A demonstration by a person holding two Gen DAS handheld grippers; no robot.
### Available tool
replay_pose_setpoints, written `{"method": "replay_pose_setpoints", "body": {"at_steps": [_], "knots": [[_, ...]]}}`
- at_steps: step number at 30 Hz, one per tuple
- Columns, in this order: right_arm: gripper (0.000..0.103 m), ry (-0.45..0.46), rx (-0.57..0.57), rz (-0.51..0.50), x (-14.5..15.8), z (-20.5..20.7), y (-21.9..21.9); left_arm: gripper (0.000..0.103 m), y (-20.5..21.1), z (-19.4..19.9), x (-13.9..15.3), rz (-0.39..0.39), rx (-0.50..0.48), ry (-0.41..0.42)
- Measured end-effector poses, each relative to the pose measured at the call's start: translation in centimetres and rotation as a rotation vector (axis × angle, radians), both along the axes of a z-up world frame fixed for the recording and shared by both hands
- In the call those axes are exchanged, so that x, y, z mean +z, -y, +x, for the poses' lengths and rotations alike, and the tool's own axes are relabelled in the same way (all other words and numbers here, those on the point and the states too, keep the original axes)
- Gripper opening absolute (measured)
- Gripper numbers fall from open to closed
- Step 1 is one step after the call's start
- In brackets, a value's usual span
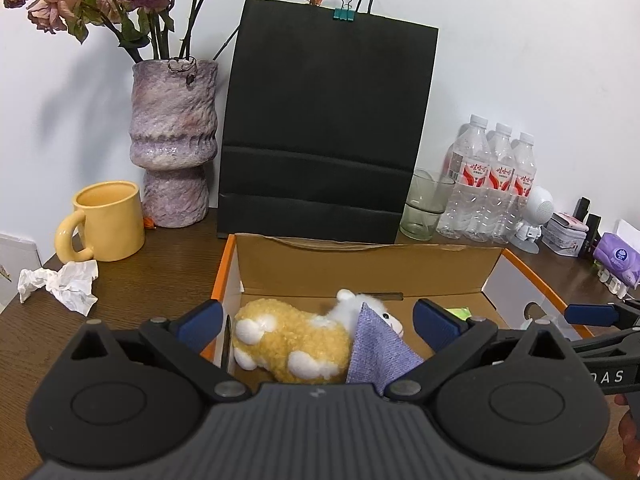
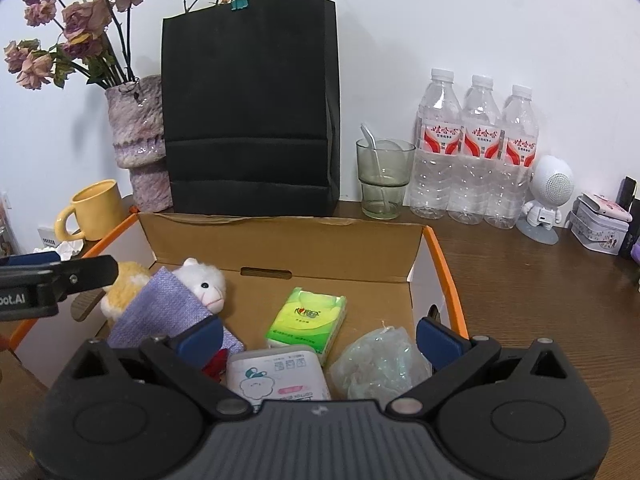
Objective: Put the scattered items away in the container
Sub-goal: 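Grasp the blue snack bag from the table with the left gripper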
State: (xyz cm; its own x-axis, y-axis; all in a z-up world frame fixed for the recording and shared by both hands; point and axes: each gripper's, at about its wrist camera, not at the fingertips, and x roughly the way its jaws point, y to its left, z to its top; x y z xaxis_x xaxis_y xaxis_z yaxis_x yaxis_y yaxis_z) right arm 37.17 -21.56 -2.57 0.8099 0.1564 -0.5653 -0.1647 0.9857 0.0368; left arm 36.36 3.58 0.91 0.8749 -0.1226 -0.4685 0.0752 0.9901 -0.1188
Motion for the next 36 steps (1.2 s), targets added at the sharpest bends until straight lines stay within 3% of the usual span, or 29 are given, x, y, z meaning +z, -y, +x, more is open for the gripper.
{"method": "replay_pose_setpoints", "body": {"at_steps": [12,15,20,29,36], "knots": [[0.103,0.084,-0.017,0.037,2.6,-3.8,1.7,0.103,-1.2,-2.7,1.9,-0.017,0.012,0.042],[0.103,0.087,-0.018,0.021,2.6,-5.8,2.1,0.103,-1.8,-4.6,2.2,0.022,0.011,0.038],[0.103,0.056,-0.007,-0.013,1.3,-9.5,2.0,0.103,-3.5,-8.5,1.5,0.072,0.022,0.002],[0.103,-0.04,-0.002,-0.029,-2.4,-15.0,0.9,0.103,-6.4,-15.7,-0.9,0.075,0.055,-0.091],[0.103,-0.055,-0.014,-0.034,-3.8,-18.2,-0.4,0.103,-6.7,-19.7,-3.2,0.053,0.045,-0.167]]}}
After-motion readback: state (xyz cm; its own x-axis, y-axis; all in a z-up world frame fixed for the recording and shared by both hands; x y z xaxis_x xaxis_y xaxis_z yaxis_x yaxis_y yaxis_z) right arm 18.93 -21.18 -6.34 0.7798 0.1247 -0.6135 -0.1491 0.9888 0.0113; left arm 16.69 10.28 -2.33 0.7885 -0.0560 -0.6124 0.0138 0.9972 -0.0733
